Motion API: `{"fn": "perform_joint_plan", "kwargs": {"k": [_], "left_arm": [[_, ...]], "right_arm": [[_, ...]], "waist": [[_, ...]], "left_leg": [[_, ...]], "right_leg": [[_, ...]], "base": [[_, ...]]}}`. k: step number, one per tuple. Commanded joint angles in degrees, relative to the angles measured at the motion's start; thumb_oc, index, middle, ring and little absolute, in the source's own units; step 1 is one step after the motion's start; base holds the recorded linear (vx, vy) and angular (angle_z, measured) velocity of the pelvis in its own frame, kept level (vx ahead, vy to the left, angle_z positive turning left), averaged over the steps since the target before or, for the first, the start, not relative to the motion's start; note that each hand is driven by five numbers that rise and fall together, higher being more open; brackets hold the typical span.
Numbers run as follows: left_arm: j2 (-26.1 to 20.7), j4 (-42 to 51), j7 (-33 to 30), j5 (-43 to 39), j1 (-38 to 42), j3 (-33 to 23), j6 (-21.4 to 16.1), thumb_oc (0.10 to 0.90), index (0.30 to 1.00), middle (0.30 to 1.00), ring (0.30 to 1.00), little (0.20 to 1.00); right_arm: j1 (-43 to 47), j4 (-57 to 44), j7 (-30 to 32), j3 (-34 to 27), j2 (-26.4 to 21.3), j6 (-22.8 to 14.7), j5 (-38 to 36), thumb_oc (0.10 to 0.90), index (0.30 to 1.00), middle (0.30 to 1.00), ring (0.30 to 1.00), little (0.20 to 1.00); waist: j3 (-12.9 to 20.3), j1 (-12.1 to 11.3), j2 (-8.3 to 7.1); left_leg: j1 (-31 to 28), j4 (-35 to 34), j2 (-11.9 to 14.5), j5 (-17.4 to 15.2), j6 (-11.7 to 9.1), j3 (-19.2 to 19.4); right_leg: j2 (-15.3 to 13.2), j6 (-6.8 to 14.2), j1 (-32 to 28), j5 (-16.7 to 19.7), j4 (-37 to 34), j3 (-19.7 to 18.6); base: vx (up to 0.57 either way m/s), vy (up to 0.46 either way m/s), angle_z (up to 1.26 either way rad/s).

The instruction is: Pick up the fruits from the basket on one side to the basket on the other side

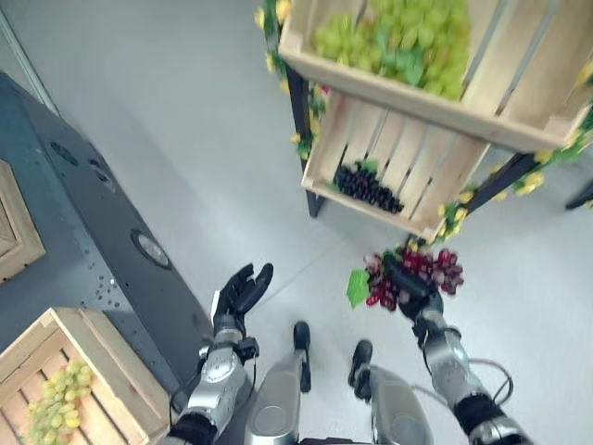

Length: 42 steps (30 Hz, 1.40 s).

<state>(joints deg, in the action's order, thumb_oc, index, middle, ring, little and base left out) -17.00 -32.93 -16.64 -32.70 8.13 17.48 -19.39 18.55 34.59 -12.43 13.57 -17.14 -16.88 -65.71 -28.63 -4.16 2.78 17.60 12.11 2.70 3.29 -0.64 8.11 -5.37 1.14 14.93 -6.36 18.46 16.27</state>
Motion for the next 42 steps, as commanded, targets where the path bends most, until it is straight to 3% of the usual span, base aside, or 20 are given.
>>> {"fn": "perform_joint_plan", "kwargs": {"k": [1, 4, 13, 22, 25, 29, 35, 42], "left_arm": [[-2.2, 5.1, -1.0, -1.6, -1.3, 0.7, -5.5, 0.8, 0.9, 0.9, 0.9, 0.9], [-2.3, 5.9, 0.0, -2.1, -0.8, 1.9, -5.1, 0.8, 0.9, 0.9, 0.9, 0.9], [-5.0, 10.9, 1.5, -2.3, 0.2, 6.0, -5.7, 0.8, 0.9, 0.9, 0.9, 0.9], [-7.4, 12.9, 2.9, -3.7, -0.4, 7.5, -4.7, 0.8, 0.9, 0.9, 0.9, 0.9], [-8.1, 13.4, 3.5, -3.9, -0.9, 8.3, -4.8, 0.8, 0.9, 0.9, 0.9, 0.9], [-9.7, 14.6, 4.2, -4.8, -1.5, 8.6, -5.0, 0.8, 0.9, 0.9, 0.9, 0.9], [-11.1, 14.7, 4.7, -5.4, -2.0, 8.8, -5.6, 0.8, 0.9, 0.9, 0.9, 0.9], [-12.0, 15.9, 4.5, -5.7, -2.8, 9.5, -5.8, 0.8, 0.9, 0.9, 0.9, 0.9]], "right_arm": [[9.4, -8.0, -2.4, -3.6, -1.1, -8.1, 0.1, 0.4, 0.3, 0.3, 0.3, 0.3], [15.3, -7.8, -1.7, -6.1, -5.2, -7.4, -0.7, 0.4, 0.3, 0.3, 0.3, 0.3], [28.9, -2.0, 0.2, -7.7, -15.3, -7.6, -2.2, 0.4, 0.3, 0.3, 0.3, 0.3], [40.3, 5.2, 4.4, -7.6, -21.0, -8.0, -5.0, 0.4, 0.3, 0.3, 0.3, 0.3], [44.2, 9.1, 8.0, -6.7, -23.5, -6.6, -1.9, 0.4, 0.3, 0.3, 0.3, 0.3], [49.9, 16.1, 15.3, -2.1, -28.7, -2.0, 11.0, 0.4, 0.3, 0.3, 0.3, 0.3], [53.0, 21.9, 15.6, -0.4, -32.1, 0.3, 11.2, 0.4, 0.3, 0.3, 0.3, 0.3], [55.7, 23.5, 21.5, 1.3, -33.7, 1.5, 18.0, 0.4, 0.3, 0.3, 0.3, 0.3]], "waist": [[0.5, -0.3, -0.9], [-1.1, -0.9, -0.35], [-1.2, -3.3, 1.34], [-1.2, -5.4, 2.62], [-1.2, -5.9, 2.98], [-1.2, -6.8, 3.21], [-1.2, -7.3, 3.03], [-1.2, -7.8, 3.35]], "left_leg": [[6.4, 14.2, 0.9, -10.6, -2.0, 1.0], [9.7, 17.0, 0.2, -11.7, -1.4, -0.3], [16.5, 20.3, -2.2, -12.5, 0.2, -3.1], [19.2, 24.4, -3.4, -14.3, 1.7, -4.2], [19.2, 24.8, -3.8, -14.5, 1.9, -4.4], [19.6, 25.1, -4.3, -14.6, 2.4, -4.7], [19.3, 24.3, -4.5, -14.6, 2.8, -5.1], [19.4, 23.4, -4.7, -14.3, 3.0, -5.5]], "right_leg": [[-2.5, -1.1, -2.7, -2.4, -0.2, -0.4], [-2.6, -1.5, 2.2, -3.4, 4.0, -0.5], [-3.0, -2.4, 12.1, -5.1, 12.1, 0.9], [-5.7, -2.8, 16.8, -6.9, 19.8, 2.3], [-6.2, -2.9, 17.2, -7.1, 20.9, 2.3], [-7.0, -3.0, 18.4, -7.0, 22.1, 2.3], [-7.4, -3.0, 18.6, -7.3, 22.8, 2.7], [-8.0, -2.9, 19.4, -7.4, 23.4, 3.0]], "base": [[-0.06, -0.011, 0.13], [-0.05, -0.024, 0.14], [-0.01, -0.012, 0.16], [0.05, -0.011, 0.14], [0.05, 0.003, 0.07], [0.03, -0.003, 0.06], [0.04, -0.025, 0.02], [0.03, -0.005, 0.05]]}}
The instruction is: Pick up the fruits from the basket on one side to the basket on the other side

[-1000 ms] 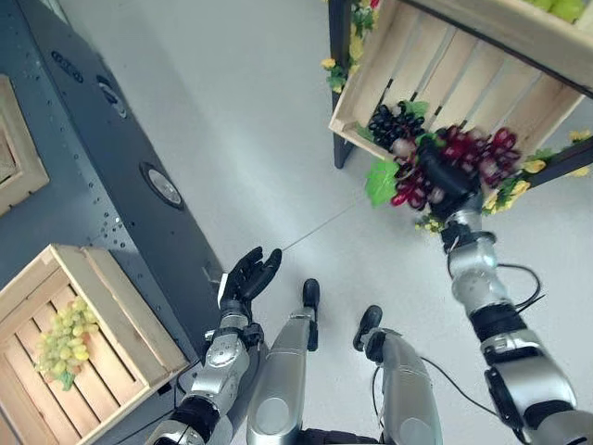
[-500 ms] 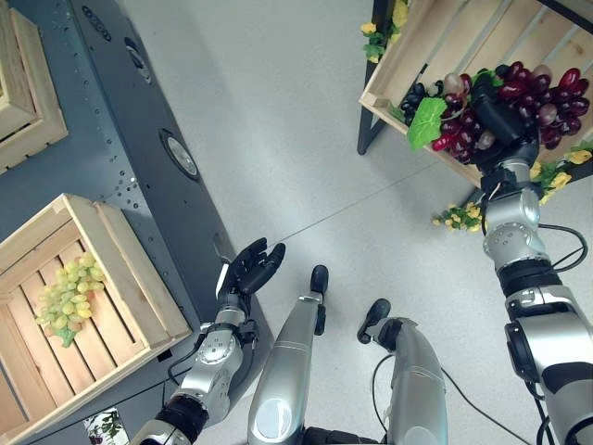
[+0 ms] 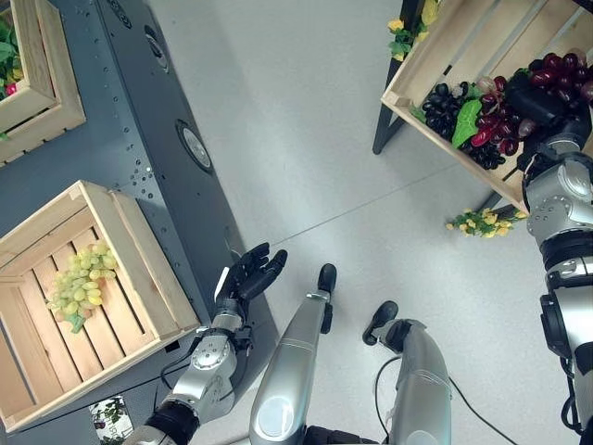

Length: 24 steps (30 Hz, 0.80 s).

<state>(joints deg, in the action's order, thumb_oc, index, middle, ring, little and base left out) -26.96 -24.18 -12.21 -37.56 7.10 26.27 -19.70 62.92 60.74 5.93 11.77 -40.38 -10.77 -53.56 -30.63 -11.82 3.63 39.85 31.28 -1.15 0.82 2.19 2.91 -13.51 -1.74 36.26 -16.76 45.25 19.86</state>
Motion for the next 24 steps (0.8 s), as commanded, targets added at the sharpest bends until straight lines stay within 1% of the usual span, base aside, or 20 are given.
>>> {"fn": "perform_joint_plan", "kwargs": {"k": [1, 2, 3, 5, 7, 9, 13, 15, 20, 22, 24], "left_arm": [[-2.0, 7.3, 0.1, -0.8, -2.0, 0.7, -5.6, 0.8, 0.9, 0.9, 0.9, 0.9], [-2.0, 7.5, 0.2, -0.7, -2.2, 0.6, -5.6, 0.8, 0.9, 0.9, 0.9, 0.9], [-1.9, 7.7, 0.3, -0.6, -2.4, 0.6, -5.5, 0.8, 0.9, 0.9, 0.9, 0.9], [-2.2, 7.8, 0.6, -0.8, -2.7, 0.5, -5.8, 0.8, 0.9, 0.9, 0.9, 0.9], [-2.4, 8.2, 0.6, -0.7, -2.9, 0.2, -5.7, 0.8, 0.9, 0.9, 0.9, 0.9], [-2.7, 8.7, 0.2, -0.7, -2.8, 0.4, -5.6, 0.8, 0.9, 0.9, 0.9, 0.9], [-2.9, 8.7, 0.0, -0.9, -2.9, 0.6, -5.7, 0.8, 0.9, 0.9, 0.9, 0.9], [-2.9, 8.9, -0.1, -1.0, -2.8, 0.7, -5.6, 0.8, 0.9, 0.9, 0.9, 0.9], [-2.8, 9.8, -0.8, -1.0, -3.0, 1.1, -5.8, 0.8, 0.9, 0.9, 0.9, 0.9], [-2.9, 9.8, -0.7, -1.1, -3.0, 1.2, -5.8, 0.8, 0.9, 0.9, 0.9, 0.9], [-2.9, 9.8, -0.8, -1.2, -3.0, 1.3, -5.8, 0.8, 0.9, 0.9, 0.9, 0.9]], "right_arm": [[11.6, -2.5, 4.2, 3.6, -10.7, -4.0, 7.7, 0.4, 0.3, 0.3, 0.3, 0.3], [11.9, -2.3, 5.2, 4.1, -11.0, -3.1, 9.4, 0.8, 0.9, 0.9, 0.9, 0.9], [12.0, -2.1, 5.1, 4.6, -11.1, -2.5, 10.1, 0.8, 0.9, 0.9, 0.9, 0.9], [12.6, -1.1, 6.5, 6.1, -12.1, 2.1, 15.4, 0.8, 0.9, 0.9, 0.9, 0.9], [13.3, 0.2, 7.6, 8.9, -13.4, 5.2, 21.0, 0.8, 0.9, 0.9, 0.9, 0.9], [14.2, 1.3, 8.4, 10.8, -14.4, 6.9, 22.8, 0.8, 0.9, 0.9, 0.9, 0.9], [15.5, 2.1, 9.5, 12.4, -15.1, 8.2, 24.6, 0.8, 0.9, 0.9, 0.9, 0.9], [16.7, 2.7, 10.7, 13.6, -15.2, 10.2, 25.3, 0.8, 0.9, 0.9, 0.9, 0.9], [18.2, 3.9, 12.5, 15.0, -15.4, 13.1, 27.6, 0.8, 0.9, 0.9, 0.9, 0.9], [18.8, 4.8, 12.6, 15.4, -15.6, 14.0, 28.5, 0.8, 0.9, 0.9, 0.9, 0.9], [19.1, 5.3, 12.3, 15.7, -15.6, 14.1, 28.9, 0.8, 0.9, 0.9, 0.9, 0.9]], "waist": [[0.8, -0.1, 2.49], [0.8, -0.2, 2.47], [0.8, -0.2, 2.46], [0.8, -0.2, 2.27], [0.8, -0.2, 2.0], [0.8, -0.2, 1.83], [0.8, 0.0, 1.74], [0.8, 0.0, 1.79], [0.8, 0.0, 2.02], [0.8, -0.1, 2.05], [0.8, -0.1, 2.05]], "left_leg": [[-3.0, 4.2, -0.9, -11.9, 0.2, -0.3], [-3.1, 4.1, -0.9, -11.9, 0.3, -0.2], [-3.2, 4.1, -0.9, -11.9, 0.3, -0.2], [-3.5, 4.1, -0.8, -12.0, 0.4, -0.1], [-3.9, 3.8, -0.6, -12.1, 0.6, 0.2], [-4.4, 3.5, -0.4, -12.1, 0.7, 0.4], [-4.8, 3.3, -0.2, -12.2, 0.7, 0.7], [-5.3, 2.7, -0.1, -12.1, 0.7, 0.9], [-5.8, 2.1, 0.0, -12.2, 0.8, 1.1], [-5.9, 1.9, 0.0, -12.1, 0.8, 1.2], [-6.1, 1.7, 0.0, -12.0, 0.8, 1.2]], "right_leg": [[0.1, 0.0, -2.0, 3.0, -3.4, -0.6], [0.0, 0.0, -2.1, 3.0, -3.4, -0.6], [-0.1, 0.0, -2.1, 3.0, -3.4, -0.6], [-0.1, 0.0, -2.3, 3.0, -3.4, -0.6], [-0.2, 0.1, -2.6, 3.1, -3.7, -0.5], [-0.2, 0.2, -3.1, 3.1, -3.9, -0.5], [-0.1, 0.4, -3.5, 3.2, -4.2, -0.6], [-0.1, 0.5, -3.8, 3.3, -4.6, -0.6], [-0.2, 0.7, -4.0, 3.3, -4.8, -0.7], [-0.2, 0.7, -4.1, 3.3, -4.9, -0.7], [-0.2, 0.7, -4.2, 3.3, -5.0, -0.6]], "base": [[0.02, 0.017, 0.04], [0.01, 0.019, 0.03], [0.02, 0.024, 0.04], [0.02, 0.022, 0.03], [0.0, 0.0, 0.0], [0.0, 0.0, 0.0], [0.0, 0.0, 0.0], [0.01, 0.03, -0.03], [0.0, 0.021, -0.01], [0.0, 0.0, 0.0], [0.0, 0.0, 0.0]]}}
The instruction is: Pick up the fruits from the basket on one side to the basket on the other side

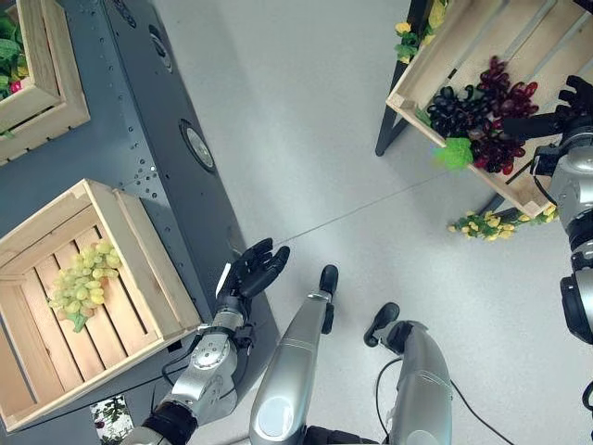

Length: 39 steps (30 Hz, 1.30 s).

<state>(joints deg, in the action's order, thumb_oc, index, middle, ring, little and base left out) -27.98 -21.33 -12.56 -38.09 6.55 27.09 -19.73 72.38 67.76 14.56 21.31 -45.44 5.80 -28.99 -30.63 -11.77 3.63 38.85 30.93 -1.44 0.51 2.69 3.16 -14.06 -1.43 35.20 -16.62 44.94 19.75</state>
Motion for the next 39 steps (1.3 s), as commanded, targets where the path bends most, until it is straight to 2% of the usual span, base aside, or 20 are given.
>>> {"fn": "perform_joint_plan", "kwargs": {"k": [1, 8, 10, 14, 17, 18, 19, 24, 28, 30, 33, 34, 37, 39], "left_arm": [[-1.9, 7.0, -0.4, -0.7, -2.4, 0.5, -5.7, 0.8, 0.9, 0.9, 0.9, 0.9], [-1.8, 7.3, -0.2, -0.4, -2.7, 0.5, -5.9, 0.8, 0.9, 0.9, 0.9, 0.9], [-1.7, 7.2, -0.1, -0.6, -2.6, 0.6, -6.1, 0.8, 0.9, 0.9, 0.9, 0.9], [-1.5, 7.2, -0.1, -0.7, -2.2, 0.6, -5.8, 0.8, 0.9, 0.9, 0.9, 0.9], [-0.4, 6.2, 0.1, 0.1, -1.9, 0.2, -5.6, 0.8, 0.9, 0.9, 0.9, 0.9], [-0.1, 6.1, -0.2, 0.5, -1.7, 0.2, -5.3, 0.8, 0.9, 0.9, 0.9, 0.9], [0.5, 5.2, -1.0, 0.8, -1.2, 0.7, -5.1, 0.8, 0.9, 0.9, 0.9, 0.9], [3.0, 0.8, -1.5, 1.2, 0.3, 1.0, -3.6, 0.8, 0.9, 0.9, 0.9, 0.9], [4.7, -2.8, -1.7, 1.2, -0.7, 0.4, -2.3, 0.8, 0.9, 0.9, 0.9, 0.9], [5.4, -4.3, -1.3, 2.4, -2.2, -0.8, -2.1, 0.8, 0.9, 0.9, 0.9, 0.9], [5.9, -5.1, -0.9, 2.8, -3.0, -1.3, -2.1, 0.8, 0.9, 0.9, 0.9, 0.9], [6.6, -5.7, -0.5, 3.6, -3.7, -1.8, -1.8, 0.8, 0.9, 0.9, 0.9, 0.9], [7.3, -6.2, -0.6, 4.5, -3.9, -1.8, -1.2, 0.8, 0.9, 0.9, 0.9, 0.9], [8.3, -7.5, -1.1, 4.9, -3.8, -1.8, -0.6, 0.8, 0.9, 0.9, 0.9, 0.9]], "right_arm": [[9.9, -1.3, 3.4, 6.5, -10.5, -2.4, 4.6, 0.8, 0.9, 0.9, 0.9, 0.9], [9.1, -0.7, 0.9, 6.9, -10.7, -3.4, 4.5, 0.8, 0.9, 0.9, 0.9, 0.9], [8.6, -1.1, -0.3, 6.6, -10.3, -6.2, 3.9, 0.8, 0.9, 0.9, 0.9, 0.9], [7.0, -3.0, -2.2, 5.7, -9.3, -8.9, 3.0, 0.8, 0.9, 0.9, 0.9, 0.9], [3.0, -5.1, -3.3, 4.0, -7.8, -11.4, 1.2, 0.8, 0.9, 0.9, 0.9, 0.9], [0.7, -5.9, -2.8, 2.6, -7.1, -13.1, 0.3, 0.8, 0.9, 0.9, 0.9, 0.9], [-3.4, -7.3, -2.0, 0.0, -5.4, -16.3, -0.1, 0.8, 0.9, 0.9, 0.9, 0.9], [-12.1, -10.1, -0.1, -4.8, 0.1, -20.1, 2.4, 0.8, 0.9, 0.9, 0.9, 0.9], [-20.4, -12.6, 0.2, -6.4, 4.5, -23.1, 2.9, 0.8, 0.9, 0.9, 0.9, 0.9], [-25.2, -16.0, -0.8, -6.5, 6.9, -22.5, 2.7, 0.8, 0.9, 0.9, 0.9, 0.9], [-28.1, -17.3, -2.4, -6.8, 8.3, -22.5, 2.5, 0.8, 0.9, 0.9, 0.9, 0.9], [-30.9, -18.4, -3.2, -6.3, 10.6, -22.8, 2.6, 0.8, 0.9, 0.9, 0.9, 0.9], [-33.3, -19.5, -4.3, -5.5, 13.0, -22.6, 1.9, 0.8, 0.9, 0.9, 0.9, 0.9], [-36.3, -20.1, -6.4, -4.7, 16.5, -23.1, -0.8, 0.8, 0.9, 0.9, 0.9, 0.9]], "waist": [[0.8, -0.3, 2.08], [0.8, -0.4, 1.94], [0.8, -0.3, 1.94], [0.8, -0.2, 1.74], [0.8, 0.2, 1.16], [0.8, 0.3, 0.95], [0.8, 0.9, 0.6], [0.9, 1.8, -0.1], [3.8, 2.4, -1.11], [6.4, 2.8, -1.77], [8.1, 3.2, -2.07], [10.3, 3.5, -2.44], [12.5, 3.7, -2.91], [15.3, 4.1, -3.3]], "left_leg": [[-5.2, 1.9, 0.3, -11.7, 0.3, 1.0], [-6.8, 1.4, 0.4, -11.8, 0.4, 1.2], [-7.4, 1.5, 0.4, -12.0, 0.3, 1.3], [-8.5, 1.4, 0.5, -12.1, 0.2, 1.5], [-11.5, 0.0, 0.8, -12.0, 0.0, 2.0], [-13.0, -0.8, 1.0, -11.9, -0.1, 2.1], [-15.3, -1.8, 1.4, -11.9, -0.3, 2.2], [-21.3, -5.0, 2.0, -11.4, -0.8, 2.6], [-26.4, -9.3, 2.6, -10.6, -1.2, 2.7], [-29.7, -12.7, 2.9, -9.9, -1.6, 3.2], [-31.9, -15.3, 3.0, -9.2, -1.9, 3.3], [-34.5, -18.5, 2.8, -8.3, -2.1, 3.1], [-36.3, -20.5, 2.7, -7.8, -2.2, 3.0], [-38.1, -23.2, 2.6, -6.6, -1.9, 3.1]], "right_leg": [[0.3, 0.4, -3.2, 3.2, -4.8, -0.5], [0.2, 0.4, -4.7, 2.9, -5.1, -0.3], [0.0, 0.4, -5.4, 2.8, -5.2, -0.1], [-0.1, 0.5, -6.4, 2.8, -5.6, -0.1], [0.0, 0.7, -9.5, 3.1, -7.4, 0.0], [0.1, 0.8, -11.0, 3.3, -8.5, 0.1], [0.3, 0.9, -13.6, 3.6, -10.3, 0.0], [1.0, 1.7, -20.4, 4.9, -15.7, -0.3], [1.9, 2.6, -26.0, 6.4, -21.6, -0.6], [2.5, 3.1, -29.5, 7.3, -25.6, -0.7], [3.0, 3.4, -31.9, 8.0, -28.5, -0.8], [3.7, 3.8, -34.4, 8.7, -31.7, -1.3], [4.0, 4.2, -36.1, 9.4, -33.6, -1.5], [4.5, 4.1, -37.8, 10.8, -36.1, -1.7]], "base": [[0.0, 0.0, 0.0], [0.0, 0.0, 0.0], [0.0, 0.0, 0.0], [0.0, 0.0, 0.0], [0.0, 0.0, 0.0], [0.02, 0.012, 0.05], [0.01, 0.011, 0.08], [0.01, 0.003, 0.06], [0.07, -0.012, -0.05], [0.11, -0.005, -0.06], [0.09, 0.003, -0.08], [0.12, 0.001, -0.02], [0.1, -0.009, 0.03], [0.09, -0.012, 0.16]]}}
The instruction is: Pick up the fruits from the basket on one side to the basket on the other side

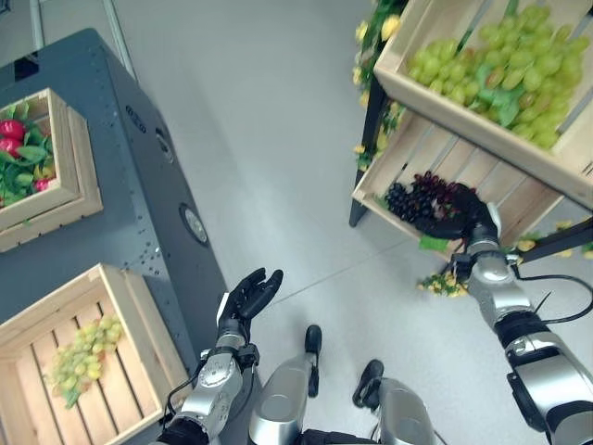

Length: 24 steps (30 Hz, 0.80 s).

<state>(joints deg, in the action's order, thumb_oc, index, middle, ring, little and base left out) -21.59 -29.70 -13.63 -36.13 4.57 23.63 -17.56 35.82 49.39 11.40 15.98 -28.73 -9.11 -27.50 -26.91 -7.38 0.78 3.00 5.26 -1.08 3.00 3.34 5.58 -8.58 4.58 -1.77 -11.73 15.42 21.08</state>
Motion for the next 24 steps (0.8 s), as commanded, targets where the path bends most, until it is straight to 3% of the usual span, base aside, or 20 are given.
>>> {"fn": "perform_joint_plan", "kwargs": {"k": [1, 8, 13, 19, 24], "left_arm": [[2.2, 0.3, 0.0, 3.1, -1.9, 1.4, -2.6, 0.8, 0.9, 0.9, 0.9, 0.9], [4.4, -3.8, 1.5, 3.9, -3.0, -0.2, -0.6, 0.8, 0.9, 0.9, 0.9, 0.9], [7.2, -12.5, 0.5, 4.1, -3.3, -3.2, 0.3, 0.8, 0.9, 0.9, 0.9, 0.9], [8.7, -13.7, 1.1, 5.9, -6.0, -7.3, -1.0, 0.8, 0.9, 0.9, 0.9, 0.9], [8.6, -13.4, 0.9, 5.6, -7.2, -8.8, -1.6, 0.8, 0.9, 0.9, 0.9, 0.9]], "right_arm": [[-0.7, -2.2, -3.9, 0.7, 1.1, -8.4, -3.8, 0.8, 0.9, 0.9, 0.9, 0.9], [-9.7, -9.1, -7.2, 2.1, 8.3, -12.0, -6.6, 0.8, 0.9, 0.9, 0.9, 0.9], [-18.9, -12.8, -11.9, 3.6, 12.7, -11.5, -7.0, 0.8, 0.9, 0.9, 0.9, 0.9], [-29.0, -21.3, -16.8, 5.7, 14.7, -14.1, -6.3, 0.8, 0.9, 0.9, 0.9, 0.9], [-30.2, -26.4, -20.7, 8.5, 14.1, -14.1, -7.0, 0.8, 0.9, 0.9, 0.9, 0.9]], "waist": [[12.4, -0.2, -0.52], [16.1, 0.4, -0.63], [18.2, 1.4, -0.35], [18.6, 1.4, -0.95], [17.9, 0.1, -1.01]], "left_leg": [[-3.0, 1.7, 2.2, -9.0, -2.5, 0.5], [-6.7, -4.2, 1.9, -7.7, -2.6, -0.8], [-7.4, -10.3, 1.9, -4.2, -4.0, -2.4], [-6.9, -10.3, 2.1, -3.8, -4.1, -3.4], [-6.2, -10.3, 2.4, -2.7, -5.0, -4.7]], "right_leg": [[-0.8, -1.8, -1.5, 6.1, -7.4, -3.4], [0.2, -0.9, -4.0, 8.3, -12.5, -5.0], [1.7, -0.4, -5.3, 10.5, -17.7, -4.9], [2.2, -0.9, -5.6, 9.7, -18.0, -3.5], [3.1, -2.1, -6.0, 8.8, -18.4, -2.1]], "base": [[0.06, -0.009, 0.17], [0.04, -0.012, 0.05], [-0.02, -0.037, 0.0], [-0.03, -0.104, 0.17], [-0.02, -0.161, 0.16]]}}
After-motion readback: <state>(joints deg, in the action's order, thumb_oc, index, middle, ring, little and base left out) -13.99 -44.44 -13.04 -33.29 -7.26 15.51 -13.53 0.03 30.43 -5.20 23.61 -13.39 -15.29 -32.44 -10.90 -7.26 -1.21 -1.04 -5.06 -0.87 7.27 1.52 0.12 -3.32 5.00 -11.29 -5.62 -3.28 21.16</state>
